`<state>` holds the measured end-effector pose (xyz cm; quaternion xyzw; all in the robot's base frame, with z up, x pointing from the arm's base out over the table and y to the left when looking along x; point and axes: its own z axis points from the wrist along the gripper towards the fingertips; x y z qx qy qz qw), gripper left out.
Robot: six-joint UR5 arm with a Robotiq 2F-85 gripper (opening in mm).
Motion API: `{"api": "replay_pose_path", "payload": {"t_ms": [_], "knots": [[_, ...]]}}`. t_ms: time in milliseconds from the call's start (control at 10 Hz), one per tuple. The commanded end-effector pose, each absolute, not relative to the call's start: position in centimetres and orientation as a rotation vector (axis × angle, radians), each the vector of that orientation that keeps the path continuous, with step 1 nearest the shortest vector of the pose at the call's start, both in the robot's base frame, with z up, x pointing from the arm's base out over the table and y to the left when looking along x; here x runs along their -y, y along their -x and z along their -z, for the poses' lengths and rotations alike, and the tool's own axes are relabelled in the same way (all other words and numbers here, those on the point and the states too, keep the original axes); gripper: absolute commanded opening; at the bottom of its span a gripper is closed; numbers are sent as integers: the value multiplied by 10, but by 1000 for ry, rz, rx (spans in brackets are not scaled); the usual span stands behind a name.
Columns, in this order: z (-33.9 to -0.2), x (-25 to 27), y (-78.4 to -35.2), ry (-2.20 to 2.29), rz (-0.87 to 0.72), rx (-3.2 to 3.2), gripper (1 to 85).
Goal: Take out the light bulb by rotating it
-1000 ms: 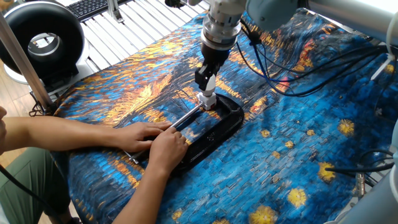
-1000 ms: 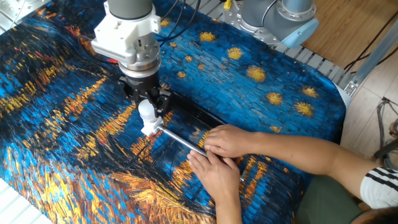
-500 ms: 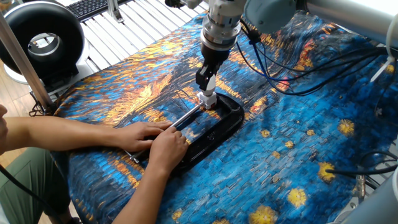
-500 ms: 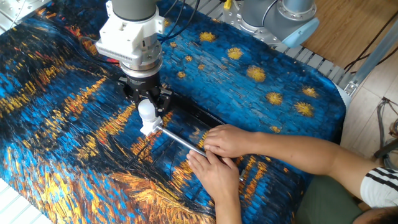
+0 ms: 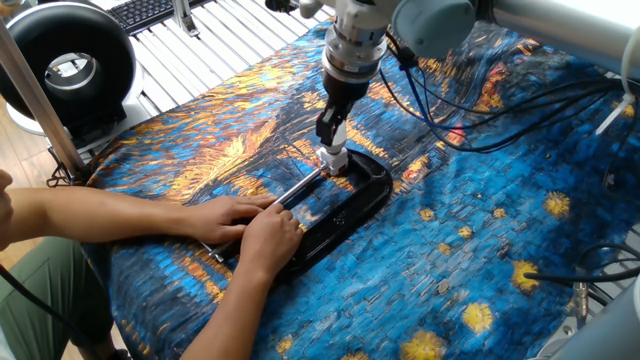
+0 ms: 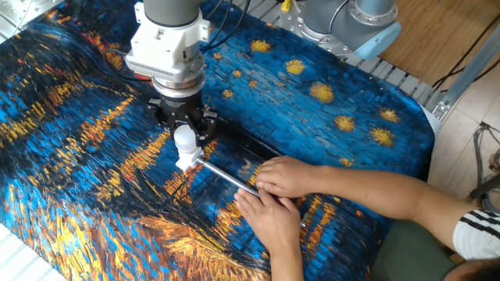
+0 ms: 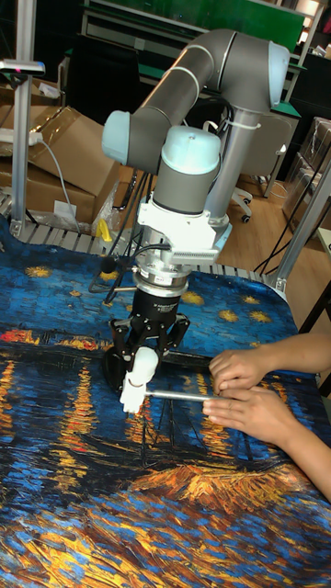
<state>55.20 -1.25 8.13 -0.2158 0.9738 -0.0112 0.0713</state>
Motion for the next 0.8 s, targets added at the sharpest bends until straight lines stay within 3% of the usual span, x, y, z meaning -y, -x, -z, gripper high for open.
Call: {"api": "replay_pose_path", "payload": {"t_ms": [0,700], "knots": [[-82,9,-551,750,14,-2901,33],[-81,10,-542,1073,23,-2840,13]]}}
